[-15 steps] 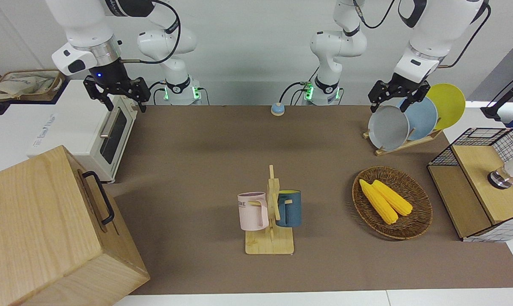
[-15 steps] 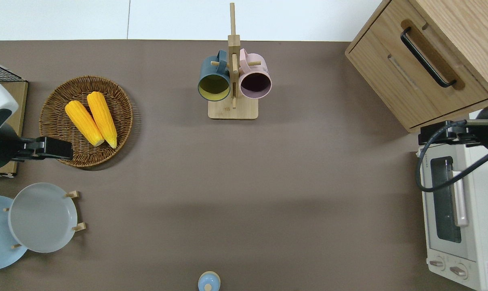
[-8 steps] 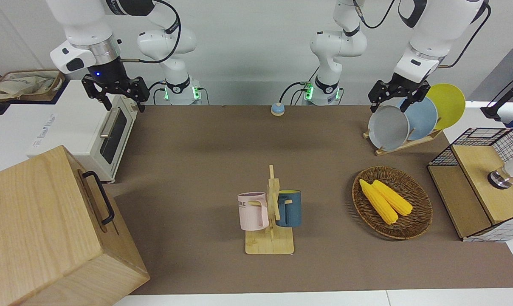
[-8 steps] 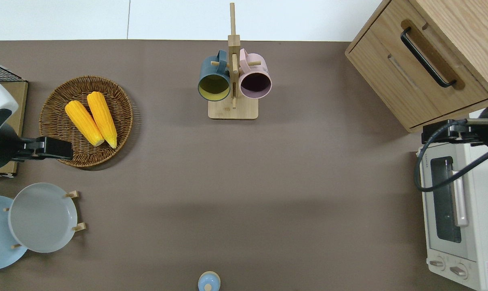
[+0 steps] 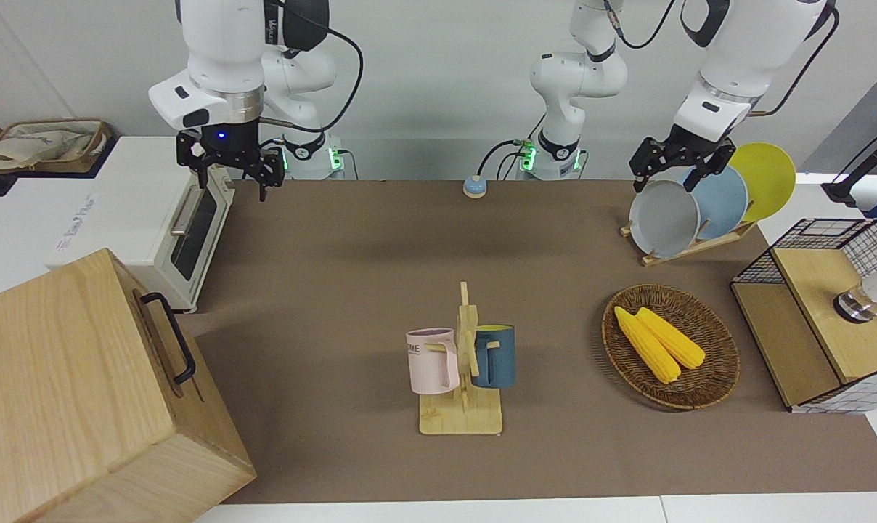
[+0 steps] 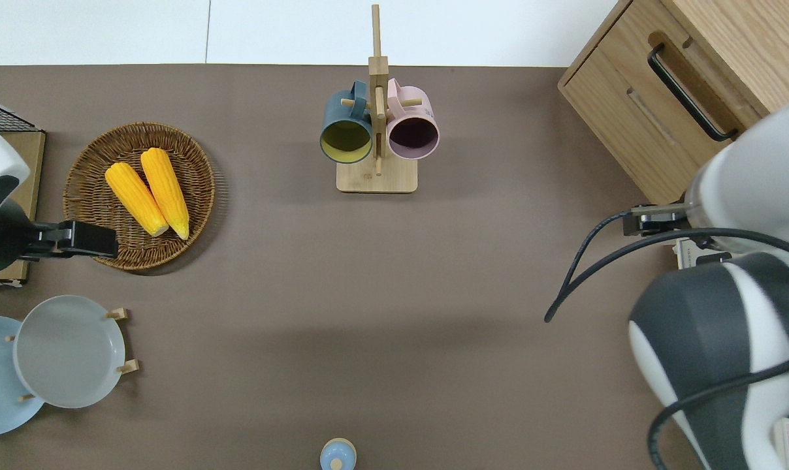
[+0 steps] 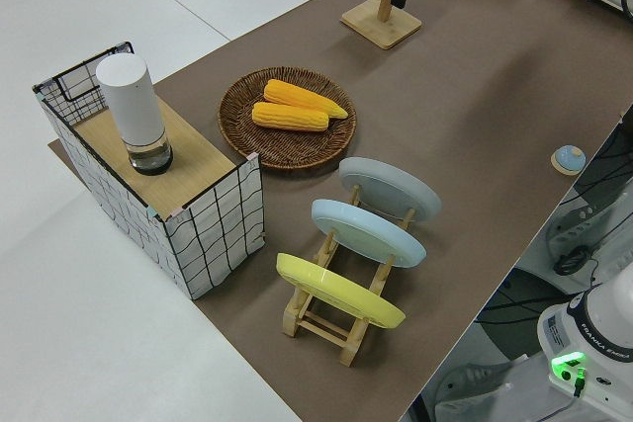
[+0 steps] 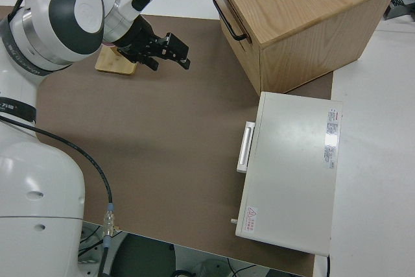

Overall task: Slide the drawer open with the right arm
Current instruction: 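Reach the right gripper up toward the black drawer handle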

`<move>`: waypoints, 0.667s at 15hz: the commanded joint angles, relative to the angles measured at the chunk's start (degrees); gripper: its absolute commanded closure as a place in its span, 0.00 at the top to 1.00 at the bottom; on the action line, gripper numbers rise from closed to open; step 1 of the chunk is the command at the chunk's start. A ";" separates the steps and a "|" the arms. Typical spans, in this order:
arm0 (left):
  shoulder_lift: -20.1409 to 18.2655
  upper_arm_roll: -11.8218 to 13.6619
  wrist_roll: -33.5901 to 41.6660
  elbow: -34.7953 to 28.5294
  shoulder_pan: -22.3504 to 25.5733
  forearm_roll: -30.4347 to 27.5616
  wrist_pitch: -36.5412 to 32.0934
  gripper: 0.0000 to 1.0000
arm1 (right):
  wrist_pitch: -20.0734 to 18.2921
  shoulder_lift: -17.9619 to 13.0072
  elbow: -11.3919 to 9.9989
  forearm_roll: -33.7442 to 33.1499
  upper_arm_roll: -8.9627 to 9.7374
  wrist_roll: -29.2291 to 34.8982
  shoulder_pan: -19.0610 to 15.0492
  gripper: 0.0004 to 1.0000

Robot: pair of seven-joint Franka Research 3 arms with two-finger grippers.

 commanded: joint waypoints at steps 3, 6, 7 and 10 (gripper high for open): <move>-0.48 0.21 0.08 0.12 -0.21 0.73 -0.82 1.00 | -0.20 2.24 -3.93 -14.81 5.28 5.96 -0.05 0.99; -0.48 0.21 0.08 0.12 -0.21 0.73 -0.82 1.00 | -0.29 3.20 -5.15 -20.77 5.98 5.97 0.65 0.99; -0.48 0.21 0.08 0.21 -0.21 0.73 -0.82 1.00 | -0.38 3.90 -6.12 -23.41 6.16 6.14 1.09 0.99; -0.48 0.21 0.08 0.12 -0.21 0.73 -0.82 1.00 | -0.73 5.23 -7.01 -27.56 7.31 6.58 1.53 0.99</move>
